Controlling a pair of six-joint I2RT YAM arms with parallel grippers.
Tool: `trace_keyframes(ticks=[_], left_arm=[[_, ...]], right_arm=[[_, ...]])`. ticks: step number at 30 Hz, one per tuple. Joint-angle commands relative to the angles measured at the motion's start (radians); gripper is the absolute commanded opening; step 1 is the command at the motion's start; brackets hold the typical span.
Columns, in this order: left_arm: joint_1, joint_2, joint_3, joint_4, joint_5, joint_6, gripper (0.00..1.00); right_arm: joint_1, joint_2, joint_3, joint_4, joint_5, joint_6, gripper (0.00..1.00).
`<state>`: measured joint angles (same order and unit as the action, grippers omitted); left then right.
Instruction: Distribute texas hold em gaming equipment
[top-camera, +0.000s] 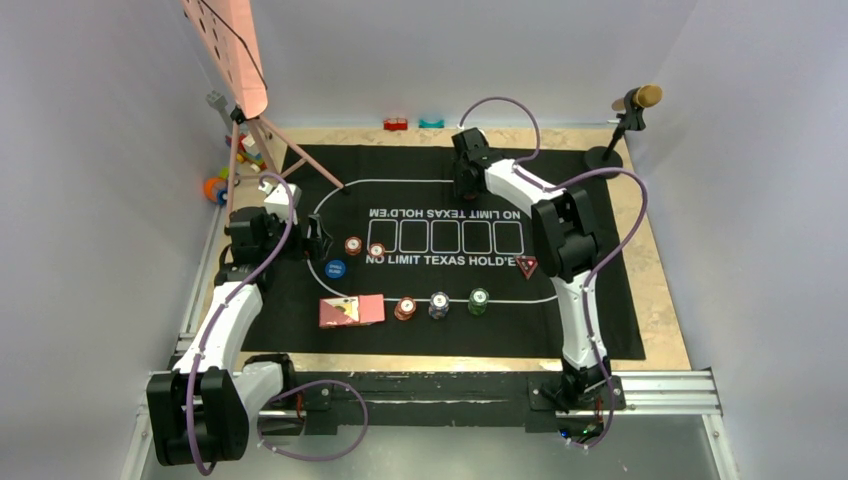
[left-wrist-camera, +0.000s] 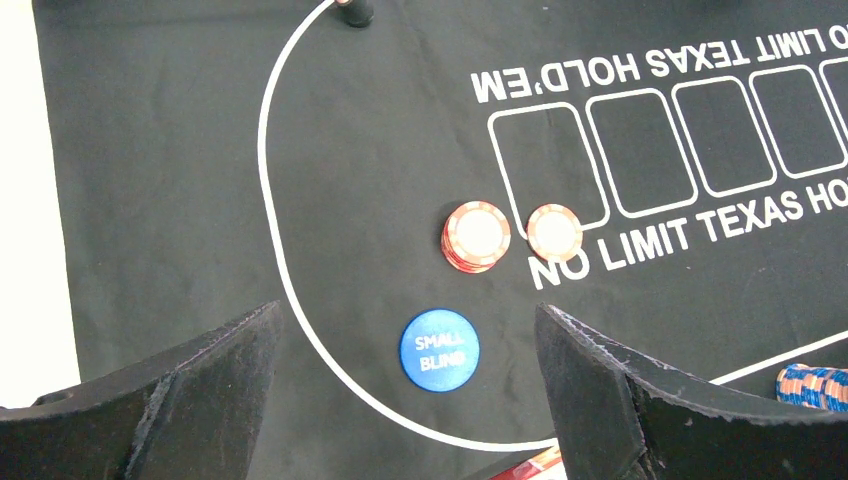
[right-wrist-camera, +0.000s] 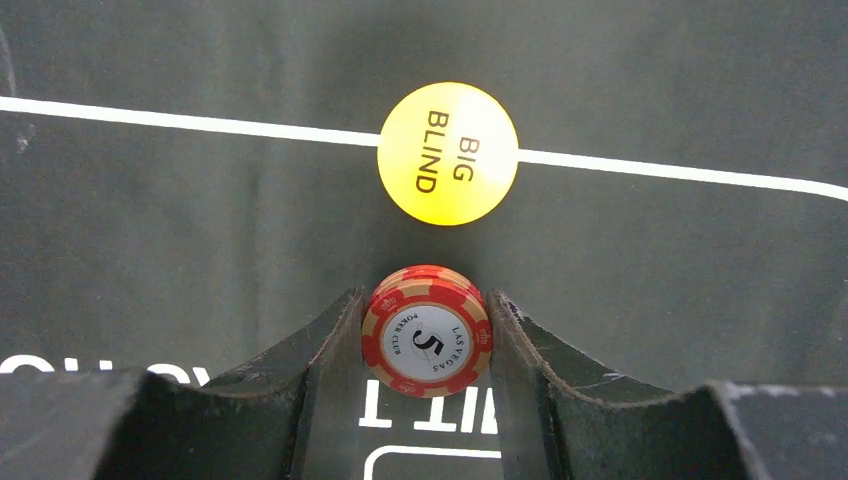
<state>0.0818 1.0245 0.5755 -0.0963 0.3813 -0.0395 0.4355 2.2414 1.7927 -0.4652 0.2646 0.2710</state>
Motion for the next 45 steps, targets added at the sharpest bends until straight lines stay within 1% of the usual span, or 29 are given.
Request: trace_keyframes(ticks=[1, 6, 8, 10, 12, 13, 15, 22, 26, 30, 35, 39, 41, 45], left_arm=[[-0.004, -0.01, -0.002, 0.032, 0.021, 0.015, 1.0], [-0.005, -0.009, -0.002, 0.032, 0.022, 0.015, 1.0], [-0.004, -0.009, -0.002, 0.032, 0.022, 0.013, 1.0], [-0.004, -0.01, -0.002, 0.032, 0.022, 0.012, 1.0], [-0.004, -0.01, -0.001, 0.031, 0.022, 0.012, 1.0], [-0.004, -0.01, 0.0, 0.029, 0.023, 0.012, 1.0], [-0.004, -0.013, -0.002, 0.029, 0.026, 0.014, 1.0], [-0.004, -0.011, 0.0, 0.027, 0.03, 0.014, 1.0], [-0.005, -0.01, 0.0, 0.026, 0.029, 0.014, 1.0], [-0.005, -0.01, 0.0, 0.024, 0.027, 0.015, 1.0], [-0.005, -0.009, 0.004, 0.021, 0.027, 0.016, 1.0], [-0.004, -0.007, 0.007, 0.013, 0.031, 0.019, 1.0], [-0.004, -0.004, 0.009, 0.013, 0.032, 0.018, 1.0], [-0.004, -0.006, 0.009, 0.008, 0.04, 0.019, 1.0]], right_arm=[[0.004, -0.001, -0.007, 0.017, -0.028, 0.019, 0.0], [0.027, 0.013, -0.017, 0.02, -0.039, 0.014, 0.0], [0.039, 0.022, -0.016, 0.018, -0.04, 0.014, 0.04], [0.046, 0.03, -0.015, 0.018, -0.047, 0.017, 0.16], [0.048, 0.037, -0.011, 0.019, -0.052, 0.021, 0.36], [0.049, 0.038, -0.006, 0.018, -0.062, 0.023, 0.45], [0.049, 0.037, 0.004, 0.014, -0.065, 0.023, 0.53], [0.05, -0.026, 0.012, 0.001, -0.039, 0.004, 0.63], [0.079, -0.124, -0.03, 0.003, -0.035, -0.002, 0.67], [0.176, -0.248, -0.12, 0.011, -0.034, -0.026, 0.73], [0.327, -0.382, -0.286, 0.051, -0.109, -0.039, 0.81], [0.444, -0.428, -0.365, 0.06, -0.147, -0.048, 0.85], [0.492, -0.425, -0.384, 0.054, -0.175, -0.055, 0.85], [0.55, -0.401, -0.429, 0.057, -0.21, -0.061, 0.86]])
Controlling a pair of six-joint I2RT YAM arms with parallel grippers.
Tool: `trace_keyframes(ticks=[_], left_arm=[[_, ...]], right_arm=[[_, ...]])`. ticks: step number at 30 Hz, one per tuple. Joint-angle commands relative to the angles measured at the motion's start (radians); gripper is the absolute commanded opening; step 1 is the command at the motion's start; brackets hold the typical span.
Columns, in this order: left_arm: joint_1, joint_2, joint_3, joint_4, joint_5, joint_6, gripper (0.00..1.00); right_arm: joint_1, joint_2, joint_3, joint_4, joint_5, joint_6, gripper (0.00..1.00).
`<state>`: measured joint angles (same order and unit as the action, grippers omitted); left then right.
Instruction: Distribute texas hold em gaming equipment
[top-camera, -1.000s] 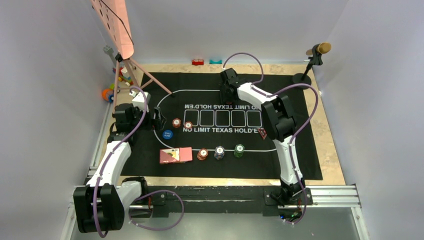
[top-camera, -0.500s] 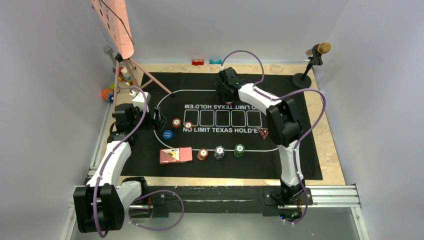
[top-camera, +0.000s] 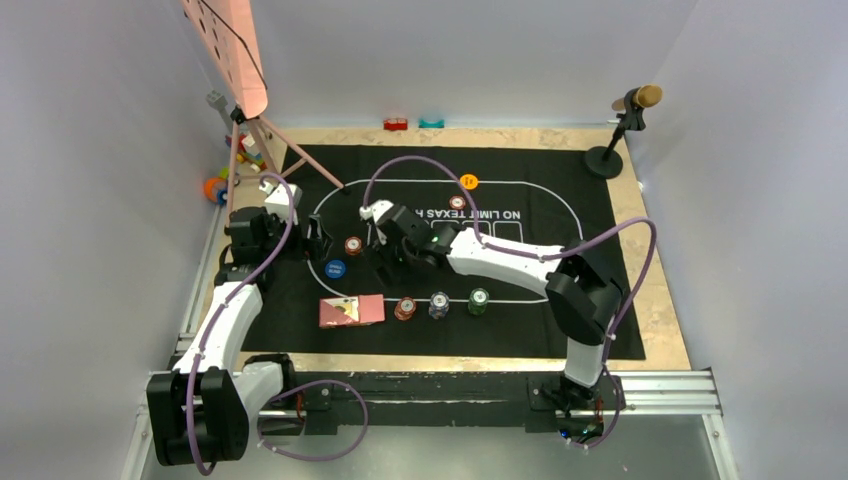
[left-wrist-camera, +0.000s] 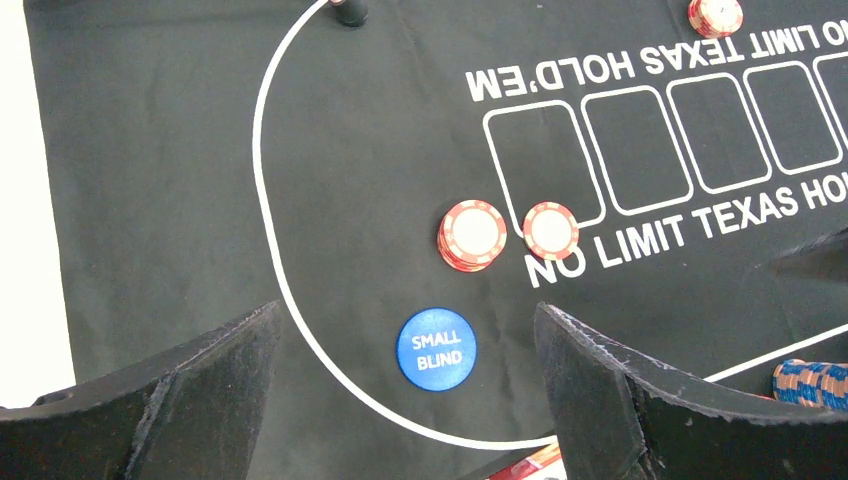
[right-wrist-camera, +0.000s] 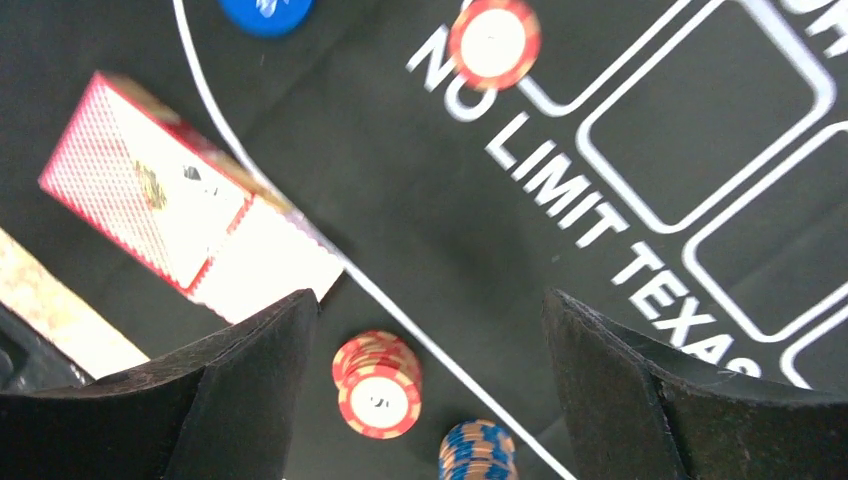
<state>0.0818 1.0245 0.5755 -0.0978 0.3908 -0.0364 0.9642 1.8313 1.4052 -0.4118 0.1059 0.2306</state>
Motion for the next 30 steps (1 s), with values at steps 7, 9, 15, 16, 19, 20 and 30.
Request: trace_keyframes(ticks=[7, 9, 15, 16, 19, 20, 30], left_arm=[[-0.004, -0.005, 0.004, 0.002, 0.077, 0.032, 1.0], [-0.004, -0.001, 0.009, -0.002, 0.078, 0.032, 1.0], [-0.005, -0.005, 0.008, -0.004, 0.074, 0.03, 1.0], [-0.005, -0.007, 0.008, -0.003, 0.074, 0.03, 1.0], [-0.004, -0.007, 0.007, -0.003, 0.071, 0.028, 1.0], [-0.005, -0.007, 0.006, 0.001, 0.07, 0.026, 1.0], [-0.004, -0.01, 0.004, 0.007, 0.057, 0.024, 1.0]], right_arm=[[0.071, 0.014, -0.112, 0.031, -0.103, -0.05, 0.86], [0.076, 0.02, -0.119, 0.03, -0.103, -0.058, 0.85], [0.083, 0.052, -0.125, 0.033, -0.103, -0.063, 0.78], [0.083, 0.057, -0.128, 0.033, -0.104, -0.064, 0.77], [0.084, 0.063, -0.144, 0.035, -0.103, -0.065, 0.74], [0.084, 0.063, -0.15, 0.035, -0.104, -0.066, 0.73], [0.084, 0.049, -0.173, 0.045, -0.104, -0.066, 0.5]])
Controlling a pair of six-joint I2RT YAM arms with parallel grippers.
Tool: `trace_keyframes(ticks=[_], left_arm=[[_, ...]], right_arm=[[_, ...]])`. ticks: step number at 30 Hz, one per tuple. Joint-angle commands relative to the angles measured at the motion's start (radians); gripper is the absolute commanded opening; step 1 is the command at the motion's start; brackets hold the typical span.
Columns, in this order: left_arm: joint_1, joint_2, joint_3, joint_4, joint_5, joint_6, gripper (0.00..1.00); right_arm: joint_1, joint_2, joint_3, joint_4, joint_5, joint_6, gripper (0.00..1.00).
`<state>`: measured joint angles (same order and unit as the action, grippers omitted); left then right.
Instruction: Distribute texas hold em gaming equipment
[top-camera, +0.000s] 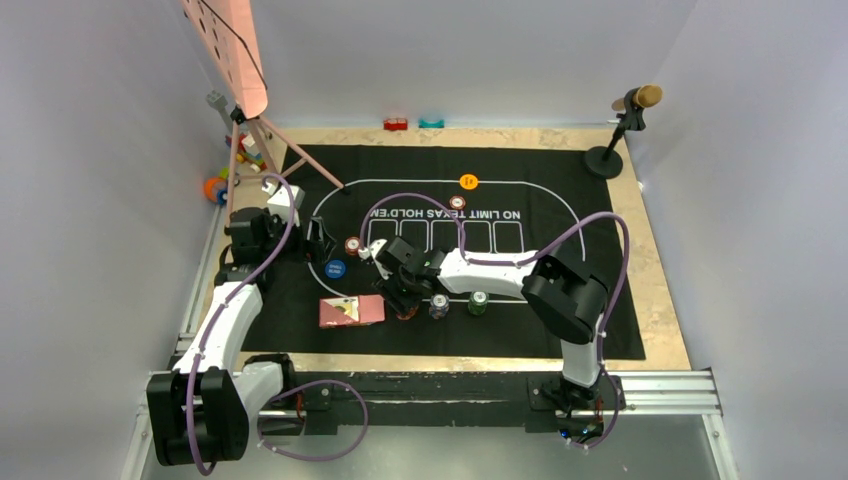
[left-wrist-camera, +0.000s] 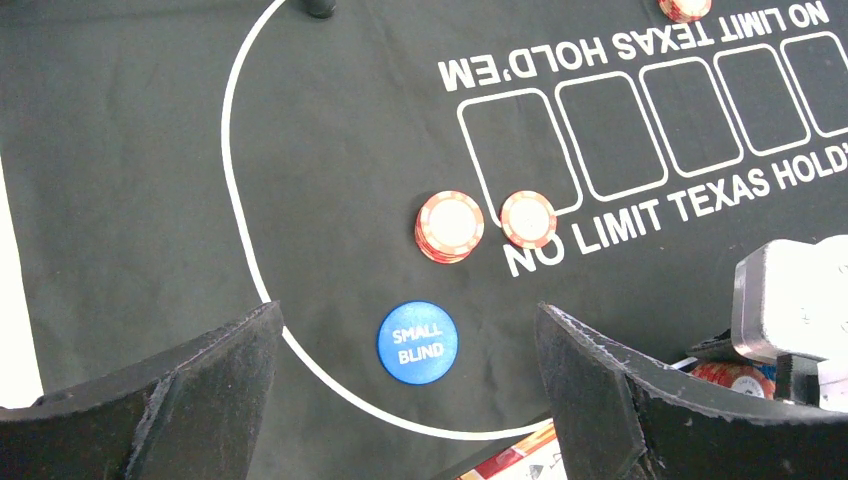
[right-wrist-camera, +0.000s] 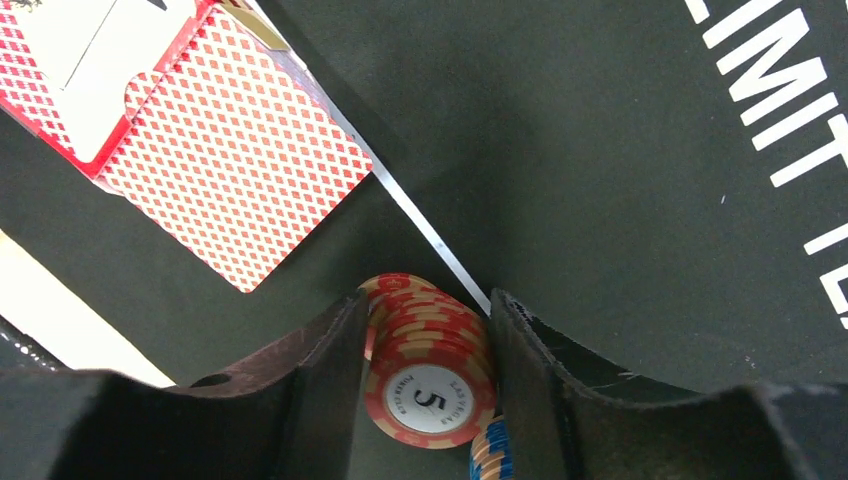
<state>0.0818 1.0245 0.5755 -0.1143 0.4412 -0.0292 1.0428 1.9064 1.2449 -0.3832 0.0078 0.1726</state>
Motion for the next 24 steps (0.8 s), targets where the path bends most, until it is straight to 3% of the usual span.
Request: trace_keyframes(ticks=[1, 5, 11, 19, 24], left_arm=[[-0.004, -0.009, 0.004, 0.024, 0.006, 0.016, 1.0], [-0.004, -0.008, 0.004, 0.024, 0.004, 0.017, 1.0], [-0.004, -0.007, 0.005, 0.025, 0.003, 0.017, 1.0], [-0.005, -0.013, 0.004, 0.024, 0.0, 0.016, 1.0], [-0.004, -0.017, 0.004, 0.022, 0.002, 0.016, 1.0]], right_arm=[[0.006, -0.03, -0.014, 0.017, -0.006, -0.008, 0.45], [0.005, -0.056, -0.016, 0.009, -0.005, -0.007, 0.21], [0.006, -0.109, 0.003, -0.013, -0.005, -0.002, 0.0], [-0.015, -0.142, 0.064, -0.052, 0.026, 0.022, 0.0], [-0.156, -0.164, 0.063, -0.064, 0.103, 0.083, 0.0]])
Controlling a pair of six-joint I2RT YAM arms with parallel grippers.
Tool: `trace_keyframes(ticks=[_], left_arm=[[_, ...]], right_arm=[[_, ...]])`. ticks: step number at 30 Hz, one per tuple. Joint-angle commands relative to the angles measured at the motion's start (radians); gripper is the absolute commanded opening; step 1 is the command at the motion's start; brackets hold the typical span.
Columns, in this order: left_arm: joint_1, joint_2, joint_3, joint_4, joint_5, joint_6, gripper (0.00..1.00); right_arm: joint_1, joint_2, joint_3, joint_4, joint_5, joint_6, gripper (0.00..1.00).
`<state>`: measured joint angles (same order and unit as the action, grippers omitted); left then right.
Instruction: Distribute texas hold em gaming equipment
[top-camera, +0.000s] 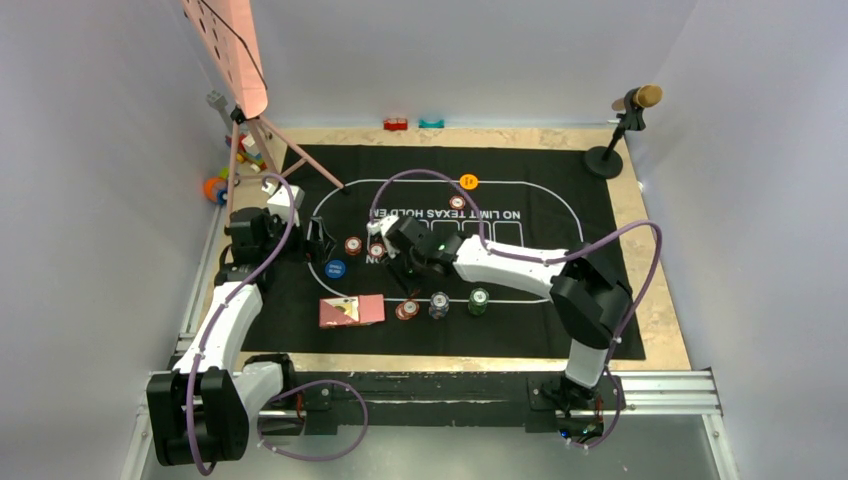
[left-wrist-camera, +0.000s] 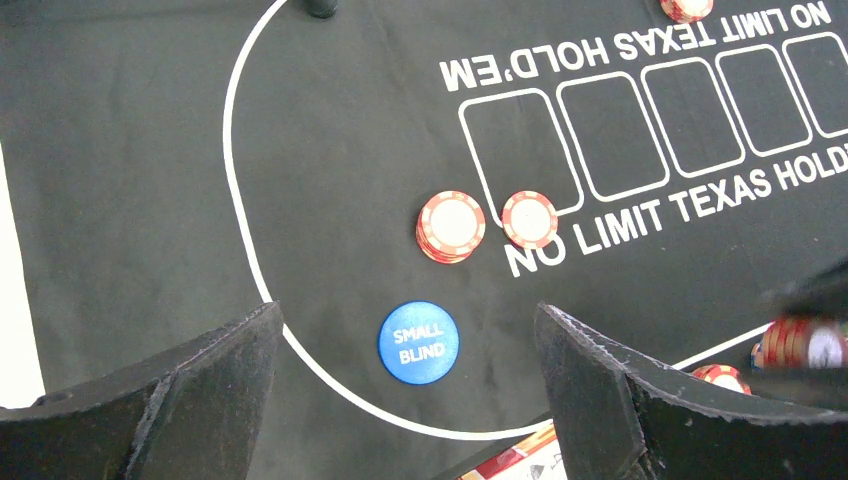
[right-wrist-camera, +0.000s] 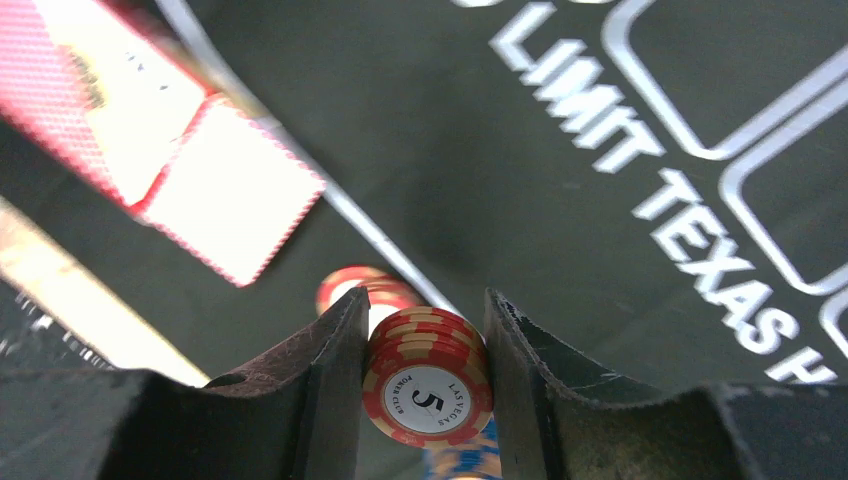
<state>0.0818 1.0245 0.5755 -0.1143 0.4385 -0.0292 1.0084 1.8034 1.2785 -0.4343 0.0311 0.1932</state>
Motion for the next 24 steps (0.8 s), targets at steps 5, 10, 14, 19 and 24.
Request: trace_keyframes(ticks=[5, 10, 14, 19, 24], left_arm=[[-0.004, -0.021, 0.003, 0.02, 0.005, 0.017, 1.0], [-0.004, -0.022, 0.003, 0.02, 0.005, 0.015, 1.0], [-0.004, -0.023, 0.003, 0.022, 0.005, 0.016, 1.0], [-0.005, -0.023, 0.003, 0.021, 0.005, 0.017, 1.0], [-0.005, -0.021, 0.004, 0.021, 0.008, 0.018, 1.0]], right_arm=[[-0.289, -0.093, -0.025, -0.025, 0.183, 0.149, 0.0], [-0.422, -0.112, -0.105, -0.024, 0.233, 0.206, 0.0], [-0.507, -0.099, -0.153, -0.014, 0.241, 0.23, 0.0], [-0.546, -0.079, -0.199, -0.005, 0.227, 0.248, 0.0], [-0.584, -0.065, -0.232, -0.001, 0.231, 0.284, 0.0]])
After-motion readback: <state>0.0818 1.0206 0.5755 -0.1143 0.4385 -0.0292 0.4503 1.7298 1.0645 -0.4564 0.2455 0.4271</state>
